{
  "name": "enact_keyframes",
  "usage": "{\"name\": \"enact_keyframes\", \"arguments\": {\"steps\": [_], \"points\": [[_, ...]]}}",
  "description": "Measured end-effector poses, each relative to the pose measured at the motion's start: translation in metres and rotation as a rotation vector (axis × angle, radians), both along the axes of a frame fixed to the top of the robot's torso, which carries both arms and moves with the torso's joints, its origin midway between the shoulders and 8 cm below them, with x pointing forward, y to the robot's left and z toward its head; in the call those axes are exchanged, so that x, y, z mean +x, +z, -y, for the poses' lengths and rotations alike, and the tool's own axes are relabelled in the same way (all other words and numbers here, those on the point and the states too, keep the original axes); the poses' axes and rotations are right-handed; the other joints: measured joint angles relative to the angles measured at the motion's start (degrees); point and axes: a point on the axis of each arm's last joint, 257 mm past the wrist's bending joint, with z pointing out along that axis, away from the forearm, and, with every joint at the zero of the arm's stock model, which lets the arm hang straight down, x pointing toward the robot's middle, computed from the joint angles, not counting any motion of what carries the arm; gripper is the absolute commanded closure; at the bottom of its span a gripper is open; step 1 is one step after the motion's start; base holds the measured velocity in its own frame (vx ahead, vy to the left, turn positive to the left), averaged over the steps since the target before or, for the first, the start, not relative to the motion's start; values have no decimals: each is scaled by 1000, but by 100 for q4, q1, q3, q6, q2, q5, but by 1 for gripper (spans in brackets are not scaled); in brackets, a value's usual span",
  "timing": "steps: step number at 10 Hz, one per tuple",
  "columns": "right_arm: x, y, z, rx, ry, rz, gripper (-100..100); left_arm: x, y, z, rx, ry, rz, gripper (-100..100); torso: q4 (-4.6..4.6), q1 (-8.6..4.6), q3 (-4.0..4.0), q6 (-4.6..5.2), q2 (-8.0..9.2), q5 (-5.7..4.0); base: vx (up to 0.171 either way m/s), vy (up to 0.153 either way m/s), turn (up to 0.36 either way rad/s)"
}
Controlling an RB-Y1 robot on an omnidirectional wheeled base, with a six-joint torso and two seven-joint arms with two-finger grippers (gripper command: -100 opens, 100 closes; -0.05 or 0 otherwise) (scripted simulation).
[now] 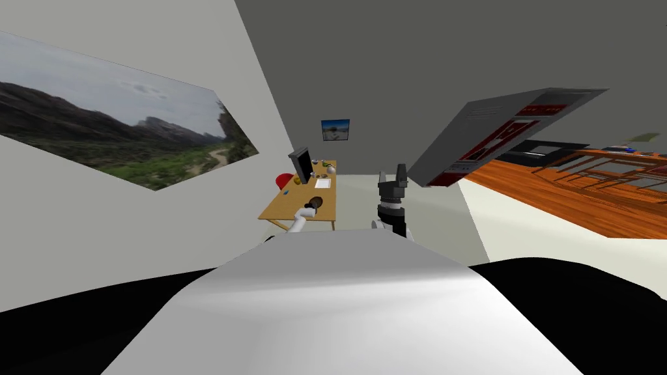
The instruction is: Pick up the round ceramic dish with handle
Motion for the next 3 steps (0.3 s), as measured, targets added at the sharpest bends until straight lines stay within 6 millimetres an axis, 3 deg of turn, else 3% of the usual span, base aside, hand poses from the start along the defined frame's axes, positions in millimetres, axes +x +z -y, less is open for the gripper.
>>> {"name": "enact_keyframes", "arguments": {"steps": [1,2,3], "points": [[0,0,0,0,0,0,0,-1,0,10,3,-13,0,100,-1,-7,1,6,5,1,31,12,173],[0,0,0,0,0,0,0,1,5,22,1,-29,5,100,4,-12,6,4,8,-3,18,1,34],[0,0,0,0,0,0,0,1,5,23,1,-31,4,0,3,-15,8,6,15,-3,0,0,0]]}}
